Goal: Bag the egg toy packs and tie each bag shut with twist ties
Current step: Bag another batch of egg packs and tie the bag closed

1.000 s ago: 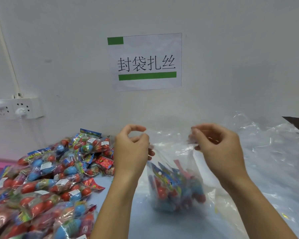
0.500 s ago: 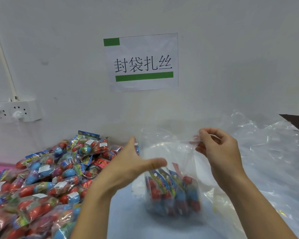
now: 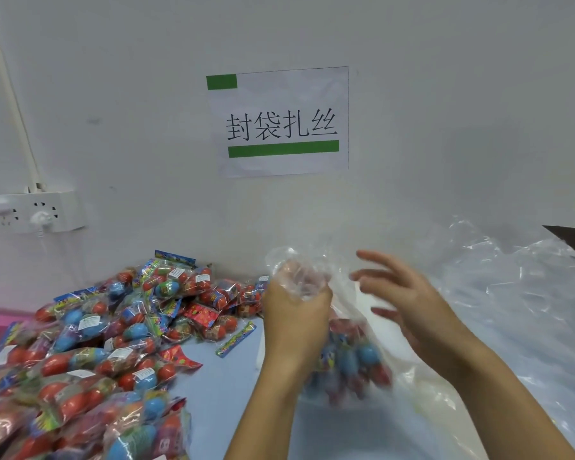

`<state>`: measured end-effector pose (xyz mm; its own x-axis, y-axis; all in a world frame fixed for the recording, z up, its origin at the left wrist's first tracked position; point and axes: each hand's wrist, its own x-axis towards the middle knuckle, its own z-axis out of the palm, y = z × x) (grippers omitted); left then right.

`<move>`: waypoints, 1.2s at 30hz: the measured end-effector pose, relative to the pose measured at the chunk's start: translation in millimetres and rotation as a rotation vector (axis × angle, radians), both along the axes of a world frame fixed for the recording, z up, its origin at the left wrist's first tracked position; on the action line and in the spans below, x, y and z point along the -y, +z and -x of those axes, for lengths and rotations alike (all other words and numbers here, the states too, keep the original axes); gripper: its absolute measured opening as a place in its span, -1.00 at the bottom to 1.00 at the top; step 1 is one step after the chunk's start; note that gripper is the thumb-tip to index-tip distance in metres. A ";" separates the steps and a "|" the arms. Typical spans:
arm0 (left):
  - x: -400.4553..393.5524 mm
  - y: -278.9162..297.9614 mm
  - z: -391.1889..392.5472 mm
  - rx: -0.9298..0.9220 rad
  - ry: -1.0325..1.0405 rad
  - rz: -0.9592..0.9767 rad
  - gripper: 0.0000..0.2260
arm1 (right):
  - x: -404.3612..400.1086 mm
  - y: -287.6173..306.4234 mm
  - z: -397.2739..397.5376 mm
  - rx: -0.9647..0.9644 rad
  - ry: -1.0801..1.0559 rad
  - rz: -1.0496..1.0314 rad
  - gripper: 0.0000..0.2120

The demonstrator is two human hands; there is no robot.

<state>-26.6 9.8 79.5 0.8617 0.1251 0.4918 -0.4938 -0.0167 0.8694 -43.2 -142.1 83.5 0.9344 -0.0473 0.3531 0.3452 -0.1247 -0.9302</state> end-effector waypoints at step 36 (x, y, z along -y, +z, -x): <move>13.4 -4.4 3.0 -0.224 -0.255 0.345 -0.60 | -40.7 -30.5 -7.4 -0.138 0.151 0.330 -0.67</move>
<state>-29.6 -3.6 75.1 0.9660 0.0198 0.2578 -0.2451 0.3886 0.8882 -35.8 -101.4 53.0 0.9620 0.1896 0.1967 0.2568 -0.3821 -0.8877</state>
